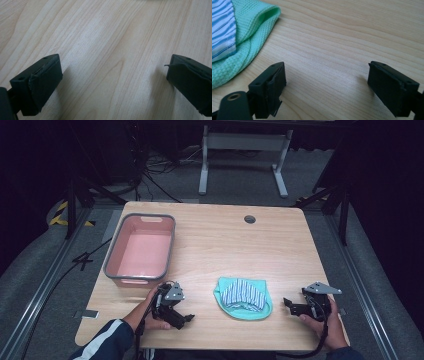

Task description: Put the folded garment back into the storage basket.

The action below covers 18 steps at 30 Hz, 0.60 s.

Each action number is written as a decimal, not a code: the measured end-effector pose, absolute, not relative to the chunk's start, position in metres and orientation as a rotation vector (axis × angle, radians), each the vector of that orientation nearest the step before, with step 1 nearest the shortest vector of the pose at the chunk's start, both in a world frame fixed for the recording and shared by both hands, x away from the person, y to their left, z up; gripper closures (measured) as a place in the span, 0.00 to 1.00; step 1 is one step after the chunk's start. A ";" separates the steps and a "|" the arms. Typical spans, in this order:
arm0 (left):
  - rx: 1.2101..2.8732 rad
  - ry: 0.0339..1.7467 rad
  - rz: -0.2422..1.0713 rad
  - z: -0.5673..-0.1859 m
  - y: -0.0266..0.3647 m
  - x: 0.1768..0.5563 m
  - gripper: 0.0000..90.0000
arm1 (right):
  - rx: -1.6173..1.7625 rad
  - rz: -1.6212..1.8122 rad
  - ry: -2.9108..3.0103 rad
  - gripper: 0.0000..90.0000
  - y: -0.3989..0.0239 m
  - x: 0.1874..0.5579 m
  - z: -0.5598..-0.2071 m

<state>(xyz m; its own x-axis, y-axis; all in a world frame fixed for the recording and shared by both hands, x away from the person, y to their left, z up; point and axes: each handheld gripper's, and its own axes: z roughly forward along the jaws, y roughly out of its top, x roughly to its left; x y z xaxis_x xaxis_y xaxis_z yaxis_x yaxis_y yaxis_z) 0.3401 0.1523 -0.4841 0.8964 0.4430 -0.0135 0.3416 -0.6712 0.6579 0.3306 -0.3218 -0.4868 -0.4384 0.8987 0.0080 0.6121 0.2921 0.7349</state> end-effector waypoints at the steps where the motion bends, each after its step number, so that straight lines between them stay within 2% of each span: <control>1: 2.370 0.547 0.191 -0.484 0.153 0.341 0.00 | 1.354 0.948 2.157 0.17 -0.322 0.330 -0.487; 12: 2.391 0.549 0.183 -0.482 0.153 0.342 0.00 | 1.343 0.943 2.156 0.17 -0.321 0.329 -0.487; 15: 2.393 0.559 0.181 -0.482 0.152 0.342 0.00 | 1.336 0.944 2.165 0.21 -0.321 0.329 -0.486; 17: 2.400 0.560 0.181 -0.480 0.150 0.342 0.02 | 1.337 0.958 2.192 0.30 -0.321 0.328 -0.483; 18: 2.380 0.555 0.178 -0.478 0.150 0.342 0.12 | 1.333 0.950 2.201 0.33 -0.319 0.328 -0.482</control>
<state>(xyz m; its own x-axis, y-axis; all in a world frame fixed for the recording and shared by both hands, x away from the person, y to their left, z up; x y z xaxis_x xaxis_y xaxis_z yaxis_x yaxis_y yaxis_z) 0.3423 0.1497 -0.4783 0.8996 0.4362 -0.0193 0.3434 -0.6796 0.6482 0.3285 -0.3188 -0.4822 -0.4682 0.8835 0.0120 0.6147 0.3160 0.7227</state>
